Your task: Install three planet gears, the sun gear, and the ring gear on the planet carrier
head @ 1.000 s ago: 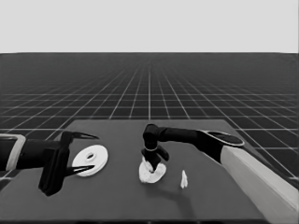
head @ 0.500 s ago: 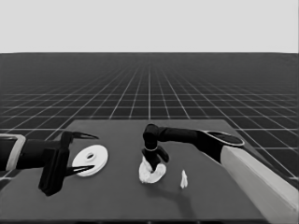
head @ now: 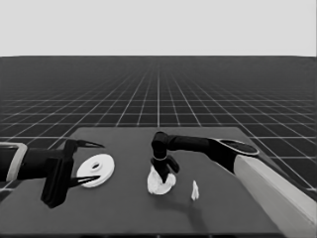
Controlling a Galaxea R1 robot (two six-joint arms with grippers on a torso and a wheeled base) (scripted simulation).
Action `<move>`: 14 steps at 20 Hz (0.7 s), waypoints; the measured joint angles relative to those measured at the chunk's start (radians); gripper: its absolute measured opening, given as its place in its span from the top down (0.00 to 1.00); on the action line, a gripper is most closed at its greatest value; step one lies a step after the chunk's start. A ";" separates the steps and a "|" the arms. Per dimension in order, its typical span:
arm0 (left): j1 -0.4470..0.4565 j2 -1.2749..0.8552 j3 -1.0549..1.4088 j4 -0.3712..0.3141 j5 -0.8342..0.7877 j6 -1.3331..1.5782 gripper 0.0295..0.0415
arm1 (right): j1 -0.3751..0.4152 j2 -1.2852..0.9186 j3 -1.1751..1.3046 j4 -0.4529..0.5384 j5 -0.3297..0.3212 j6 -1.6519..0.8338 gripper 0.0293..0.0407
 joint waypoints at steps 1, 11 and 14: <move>0.000 0.000 0.000 0.000 0.000 0.000 0.25 | 0.049 -0.008 0.038 0.044 -0.025 -0.393 0.12; 0.000 0.000 0.000 0.000 0.000 0.000 0.25 | 0.013 -0.293 0.522 -0.099 0.114 -1.423 0.01; 0.000 0.000 0.000 0.000 0.000 0.000 0.25 | -0.201 -1.108 1.169 -0.351 0.283 -1.948 0.18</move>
